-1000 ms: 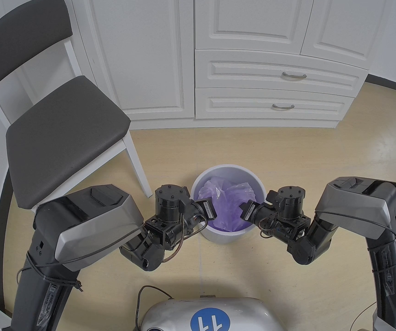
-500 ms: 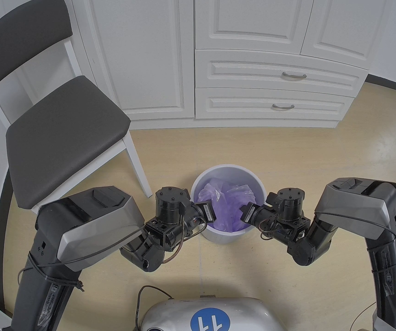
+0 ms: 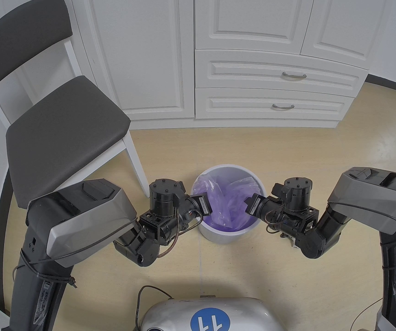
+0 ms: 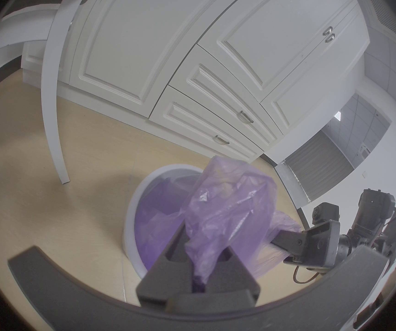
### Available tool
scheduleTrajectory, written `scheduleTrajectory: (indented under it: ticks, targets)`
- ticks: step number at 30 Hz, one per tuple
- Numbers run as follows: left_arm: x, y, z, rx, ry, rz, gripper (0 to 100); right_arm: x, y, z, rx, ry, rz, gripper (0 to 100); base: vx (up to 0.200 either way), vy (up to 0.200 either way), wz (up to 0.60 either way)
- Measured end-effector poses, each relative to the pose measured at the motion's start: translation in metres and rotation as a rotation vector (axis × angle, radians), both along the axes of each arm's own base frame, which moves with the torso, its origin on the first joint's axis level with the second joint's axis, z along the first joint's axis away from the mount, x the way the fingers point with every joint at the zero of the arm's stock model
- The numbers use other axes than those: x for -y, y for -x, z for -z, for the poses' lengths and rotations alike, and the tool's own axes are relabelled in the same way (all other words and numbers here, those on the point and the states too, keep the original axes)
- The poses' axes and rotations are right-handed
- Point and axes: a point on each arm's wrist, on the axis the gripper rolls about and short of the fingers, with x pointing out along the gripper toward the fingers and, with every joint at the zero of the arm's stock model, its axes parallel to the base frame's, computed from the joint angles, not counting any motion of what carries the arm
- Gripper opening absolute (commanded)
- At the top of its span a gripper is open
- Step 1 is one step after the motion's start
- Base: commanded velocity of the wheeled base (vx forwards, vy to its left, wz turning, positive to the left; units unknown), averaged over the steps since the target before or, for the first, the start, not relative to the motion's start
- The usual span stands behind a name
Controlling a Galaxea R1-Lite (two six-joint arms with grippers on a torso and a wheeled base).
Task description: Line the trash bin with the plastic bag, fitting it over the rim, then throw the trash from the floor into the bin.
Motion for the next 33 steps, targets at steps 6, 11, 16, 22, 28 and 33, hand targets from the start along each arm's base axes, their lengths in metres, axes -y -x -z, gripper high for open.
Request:
scheduleTrajectory:
  ticks: [6,11,16,22,28,33]
  targets:
    - [-0.001,-0.001,-0.003,0.006,0.002,-0.003,0,0.004,-0.001,-0.007,0.013,0.015,0.004,0,0.0,0.0,0.0]
    - [-0.002,-0.001,-0.004,0.001,-0.001,-0.006,0,0.007,0.0,-0.012,-0.022,0.041,0.008,0,0.0,0.0,0.0]
    - [-0.001,-0.001,-0.003,-0.024,-0.018,-0.009,0,0.007,0.0,-0.019,-0.015,0.047,0.015,0,0.0,0.0,0.0]
    - [0.001,-0.001,-0.005,-0.047,-0.042,-0.039,0,0.007,0.001,-0.023,-0.025,0.084,0.02,0,0.0,0.0,0.0]
    - [0.004,-0.004,-0.008,-0.076,-0.084,-0.091,0,0.004,-0.001,-0.024,-0.063,0.157,0.07,0,0.0,0.0,0.0]
    - [0.008,-0.004,-0.012,-0.044,-0.123,-0.11,0,0.001,-0.002,-0.03,-0.034,0.203,0.091,0,0.0,0.0,0.0]
